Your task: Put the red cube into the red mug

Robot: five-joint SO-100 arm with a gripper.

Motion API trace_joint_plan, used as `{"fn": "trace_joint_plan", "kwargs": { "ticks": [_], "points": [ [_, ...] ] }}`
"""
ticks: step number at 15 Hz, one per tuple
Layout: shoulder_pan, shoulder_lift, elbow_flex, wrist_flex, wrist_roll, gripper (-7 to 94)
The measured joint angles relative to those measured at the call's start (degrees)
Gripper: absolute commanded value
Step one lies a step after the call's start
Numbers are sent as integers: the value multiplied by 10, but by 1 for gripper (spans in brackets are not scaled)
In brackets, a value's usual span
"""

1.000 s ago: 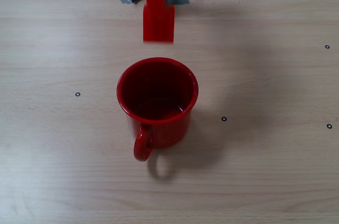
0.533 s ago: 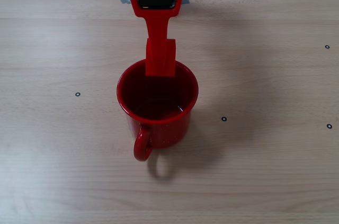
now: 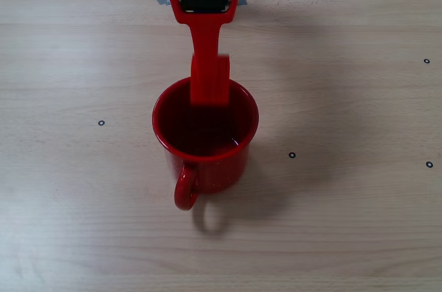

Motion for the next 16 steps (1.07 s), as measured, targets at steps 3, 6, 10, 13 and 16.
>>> {"fn": "trace_joint_plan", "kwargs": {
  "ticks": [3, 6, 10, 13, 16],
  "points": [
    [0, 0, 0, 0, 0, 45],
    [0, 0, 0, 0, 0, 45],
    [0, 0, 0, -1, -8, 0],
    [0, 0, 30, -49, -33, 0],
    [0, 54, 52, -61, -85, 0]
  ]
}}
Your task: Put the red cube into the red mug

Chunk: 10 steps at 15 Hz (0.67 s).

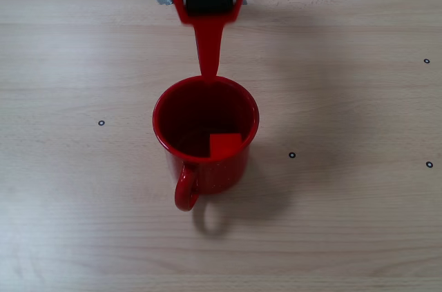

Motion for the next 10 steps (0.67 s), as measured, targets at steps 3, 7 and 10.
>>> {"fn": "trace_joint_plan", "kwargs": {
  "ticks": [3, 7, 10],
  "points": [
    [-13, 184, 105, -13, -47, 0],
    [-21, 506, 337, -42, -34, 0],
    [2, 720, 508, 23, -36, 0]
  ]
}}
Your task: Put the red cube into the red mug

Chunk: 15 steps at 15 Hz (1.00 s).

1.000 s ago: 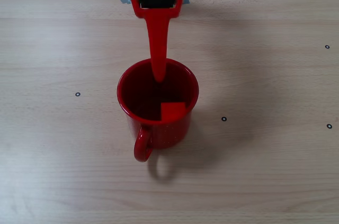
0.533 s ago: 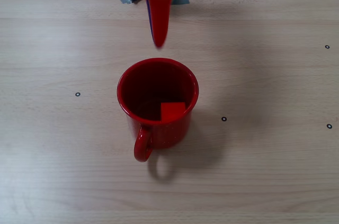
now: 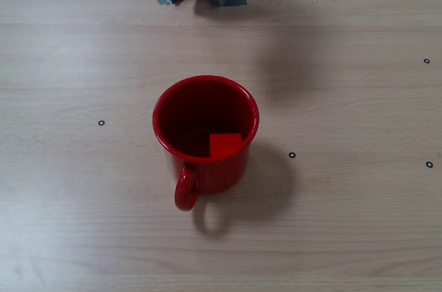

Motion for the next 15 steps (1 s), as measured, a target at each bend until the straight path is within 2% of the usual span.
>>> {"fn": "trace_joint_plan", "kwargs": {
  "ticks": [3, 5, 7, 15],
  "points": [
    [17, 156, 176, 4, -15, 0],
    [33, 180, 263, -33, -10, 0],
    [38, 180, 330, -50, 26, 0],
    [47, 180, 332, -18, -6, 0]
  ]
}}
